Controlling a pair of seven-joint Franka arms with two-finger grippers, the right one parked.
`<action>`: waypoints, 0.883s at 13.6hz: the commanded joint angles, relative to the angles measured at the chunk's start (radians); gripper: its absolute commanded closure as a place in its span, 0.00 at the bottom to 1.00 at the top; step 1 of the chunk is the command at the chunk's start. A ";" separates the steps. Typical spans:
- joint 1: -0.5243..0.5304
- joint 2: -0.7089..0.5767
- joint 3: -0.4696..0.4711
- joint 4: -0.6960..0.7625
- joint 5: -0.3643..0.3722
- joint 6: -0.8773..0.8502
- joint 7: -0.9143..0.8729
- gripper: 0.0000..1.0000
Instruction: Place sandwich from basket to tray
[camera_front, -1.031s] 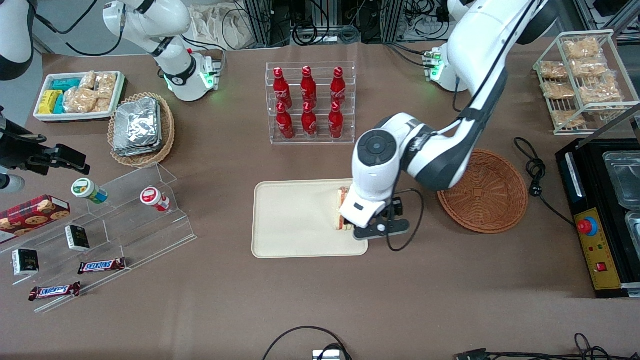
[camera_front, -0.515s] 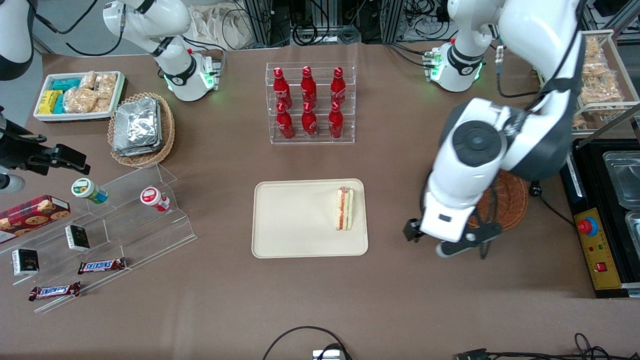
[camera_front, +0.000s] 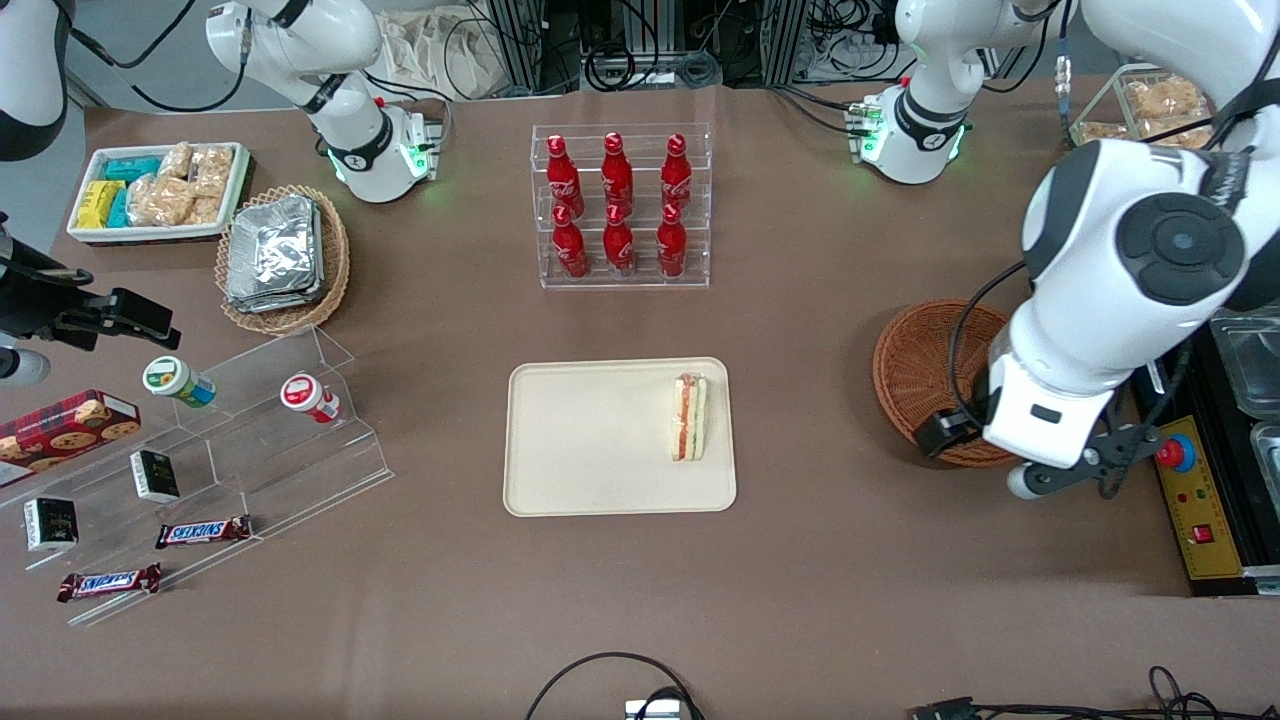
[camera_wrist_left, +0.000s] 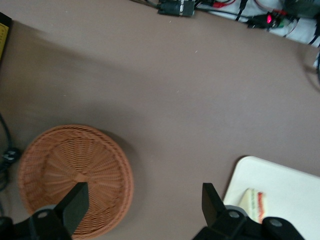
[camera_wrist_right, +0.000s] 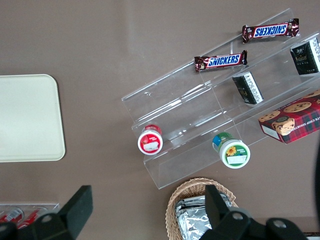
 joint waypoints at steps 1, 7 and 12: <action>0.043 -0.061 -0.003 -0.025 -0.034 -0.067 0.144 0.00; 0.039 -0.222 0.166 -0.168 -0.103 -0.093 0.448 0.00; 0.028 -0.340 0.276 -0.237 -0.137 -0.127 0.681 0.00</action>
